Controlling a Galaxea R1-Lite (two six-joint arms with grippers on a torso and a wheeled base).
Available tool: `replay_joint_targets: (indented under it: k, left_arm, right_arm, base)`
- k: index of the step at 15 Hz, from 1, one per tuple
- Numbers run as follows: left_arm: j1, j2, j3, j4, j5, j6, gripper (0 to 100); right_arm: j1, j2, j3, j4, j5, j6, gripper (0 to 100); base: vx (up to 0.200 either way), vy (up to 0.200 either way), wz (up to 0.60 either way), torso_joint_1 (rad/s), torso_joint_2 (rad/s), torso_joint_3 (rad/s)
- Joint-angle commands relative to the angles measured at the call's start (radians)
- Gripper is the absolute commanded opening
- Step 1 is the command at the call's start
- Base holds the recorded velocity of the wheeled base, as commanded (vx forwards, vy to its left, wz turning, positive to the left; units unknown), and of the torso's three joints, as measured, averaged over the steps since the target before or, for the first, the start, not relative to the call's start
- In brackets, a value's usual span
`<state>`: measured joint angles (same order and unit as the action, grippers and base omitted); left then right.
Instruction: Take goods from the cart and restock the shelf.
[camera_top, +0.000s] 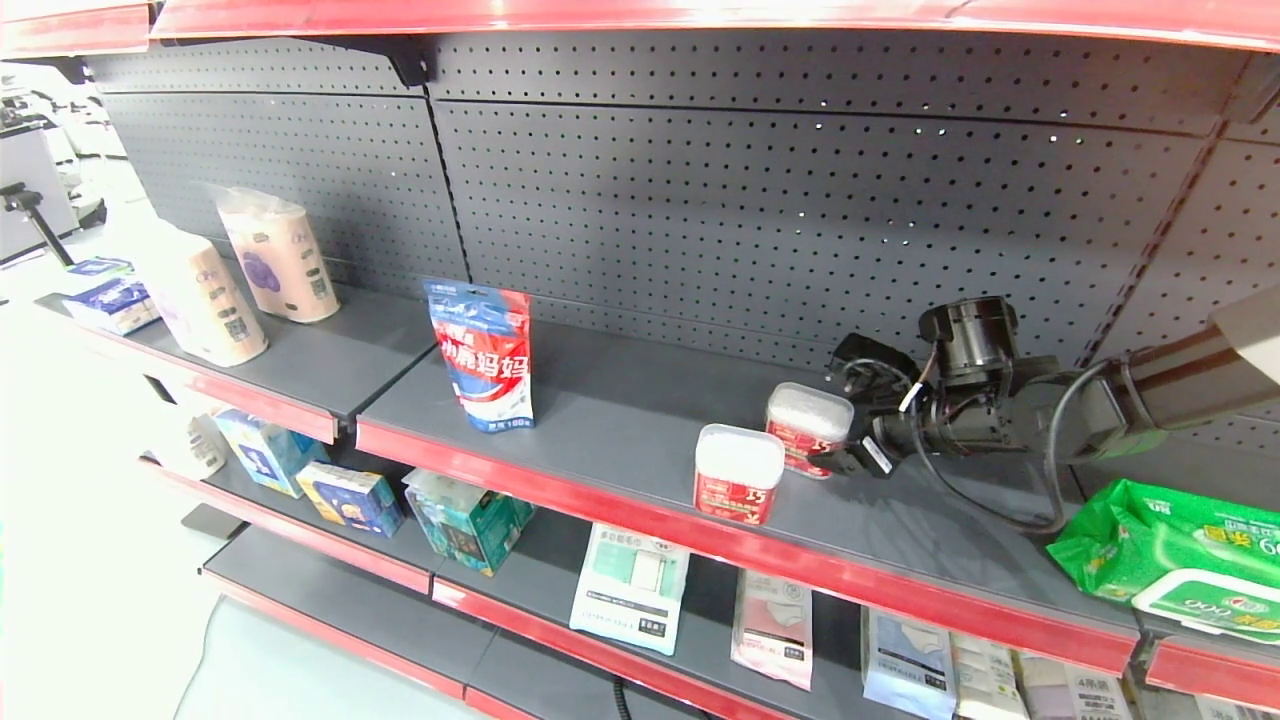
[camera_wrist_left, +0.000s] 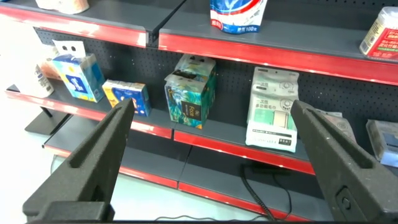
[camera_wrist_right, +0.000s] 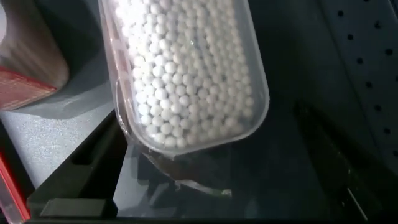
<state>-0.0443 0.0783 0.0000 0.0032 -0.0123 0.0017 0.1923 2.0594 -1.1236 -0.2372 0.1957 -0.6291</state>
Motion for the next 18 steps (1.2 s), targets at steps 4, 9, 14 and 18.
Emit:
replay_joint_targets:
  k: [4, 9, 14, 18]
  left_arm:
    - [0.000, 0.001, 0.000, 0.000, 0.000, 0.000, 100]
    - [0.000, 0.001, 0.000, 0.000, 0.000, 0.000, 100]
    - [0.000, 0.001, 0.000, 0.000, 0.000, 0.000, 100]
    - [0.000, 0.001, 0.000, 0.000, 0.000, 0.000, 100]
  right_arm:
    - [-0.005, -0.004, -0.004, -0.001, -0.001, 0.003, 100]
    - [-0.005, 0.002, -0.005, -0.001, -0.002, 0.009, 100]
    - [-0.001, 0.008, -0.010, -0.001, -0.039, 0.009, 100]
    - [-0.001, 0.010, -0.016, -0.001, -0.039, 0.011, 100]
  base:
    - [0.000, 0.000, 0.00, 0.000, 0.00, 0.000]
    - [0.000, 0.000, 0.00, 0.000, 0.00, 0.000]
    - [0.000, 0.000, 0.00, 0.000, 0.00, 0.000]
    - [0.000, 0.000, 0.00, 0.000, 0.00, 0.000]
